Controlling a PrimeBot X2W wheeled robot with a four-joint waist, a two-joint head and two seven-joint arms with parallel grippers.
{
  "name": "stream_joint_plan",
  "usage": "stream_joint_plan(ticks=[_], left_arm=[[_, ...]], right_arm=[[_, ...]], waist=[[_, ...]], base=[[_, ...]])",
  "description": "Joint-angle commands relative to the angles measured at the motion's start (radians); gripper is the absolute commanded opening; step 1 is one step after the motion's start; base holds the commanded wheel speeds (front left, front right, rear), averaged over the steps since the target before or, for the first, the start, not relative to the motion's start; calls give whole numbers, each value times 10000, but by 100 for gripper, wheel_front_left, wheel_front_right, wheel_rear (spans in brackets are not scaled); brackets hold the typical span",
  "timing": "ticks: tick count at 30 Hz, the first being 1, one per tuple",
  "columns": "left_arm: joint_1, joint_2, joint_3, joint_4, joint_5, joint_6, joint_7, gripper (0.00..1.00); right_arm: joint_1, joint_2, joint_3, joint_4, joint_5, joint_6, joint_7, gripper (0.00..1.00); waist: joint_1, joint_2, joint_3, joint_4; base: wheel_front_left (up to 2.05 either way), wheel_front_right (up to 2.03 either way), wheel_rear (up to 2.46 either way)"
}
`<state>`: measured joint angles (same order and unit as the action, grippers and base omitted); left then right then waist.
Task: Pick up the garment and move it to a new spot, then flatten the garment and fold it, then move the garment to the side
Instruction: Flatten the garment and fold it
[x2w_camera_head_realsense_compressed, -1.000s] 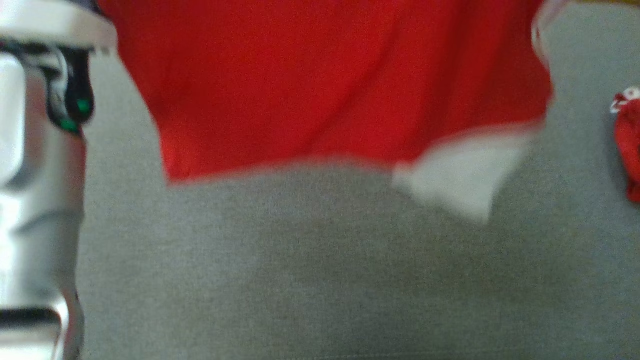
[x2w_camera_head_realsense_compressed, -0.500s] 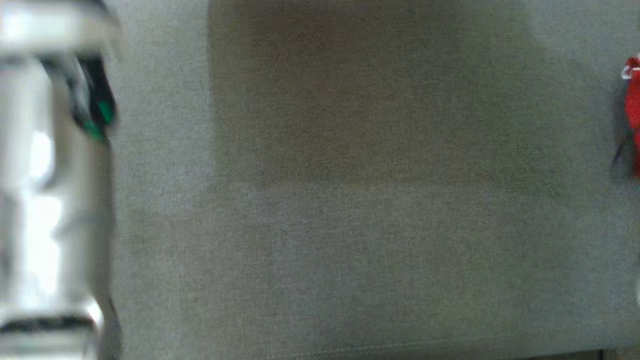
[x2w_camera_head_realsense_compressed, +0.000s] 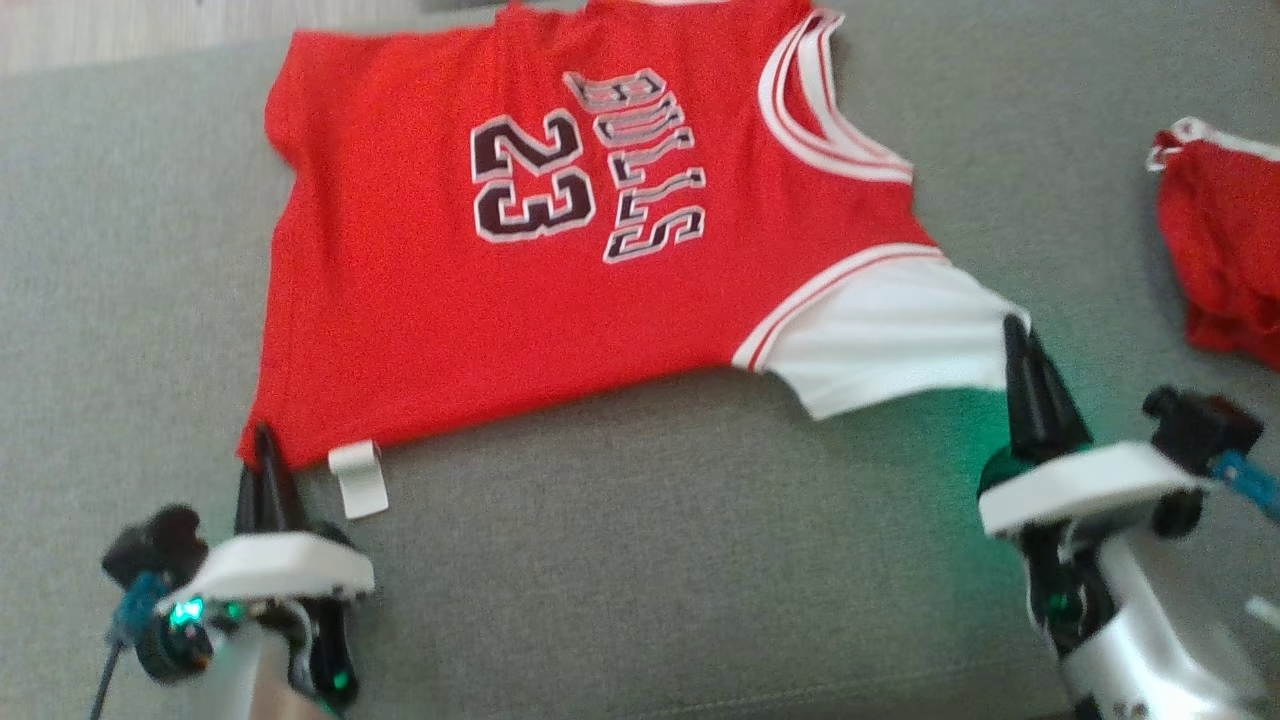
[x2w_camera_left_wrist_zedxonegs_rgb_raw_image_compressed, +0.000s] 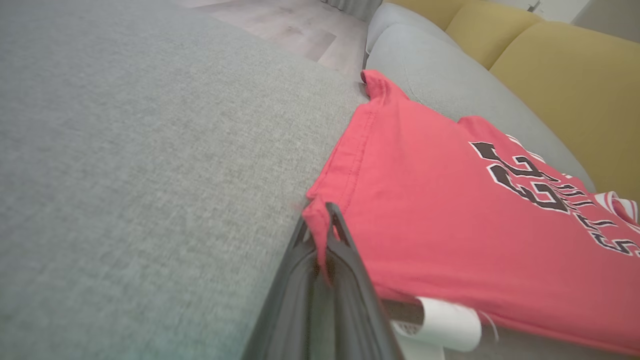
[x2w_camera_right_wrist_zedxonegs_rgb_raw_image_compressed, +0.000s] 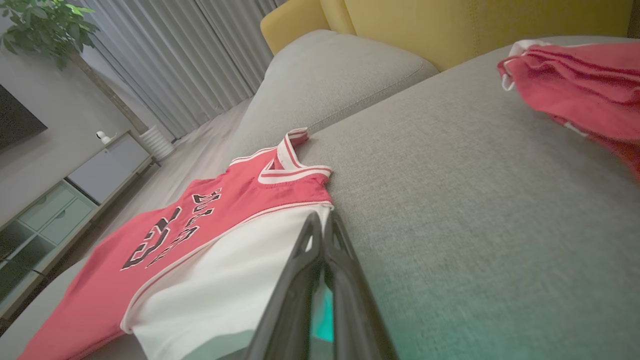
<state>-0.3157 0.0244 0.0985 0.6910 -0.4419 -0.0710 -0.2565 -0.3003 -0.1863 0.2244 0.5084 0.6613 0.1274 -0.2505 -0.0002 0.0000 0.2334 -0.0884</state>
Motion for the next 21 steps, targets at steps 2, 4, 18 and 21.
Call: stream_joint_plan(ticks=[2,4,18,21], left_arm=[[724,262,63,-320,-363,60,-52,0],[1198,261,-104,-374,-522,110,-52,0],[3512,259,-615,-1449,-1313,79,-53,0],[3287,259,-910,-1737,-1301,-18,-53,0]], right_arm=[[673,-50,279,-517,197,33,-111,0],[1217,-84,407,-596,258,33,-111,0],[3690,-369,631,-1490,896,33,-111,0],[3472,-328,583,-1936,969,33,-111,0]], waist=[[2,0,-685,-202],[2,0,-1047,-227],[2,0,-2159,-104],[2,0,-2015,24]], base=[[0,0,0],[0,0,0],[0,0,0],[0,0,0]])
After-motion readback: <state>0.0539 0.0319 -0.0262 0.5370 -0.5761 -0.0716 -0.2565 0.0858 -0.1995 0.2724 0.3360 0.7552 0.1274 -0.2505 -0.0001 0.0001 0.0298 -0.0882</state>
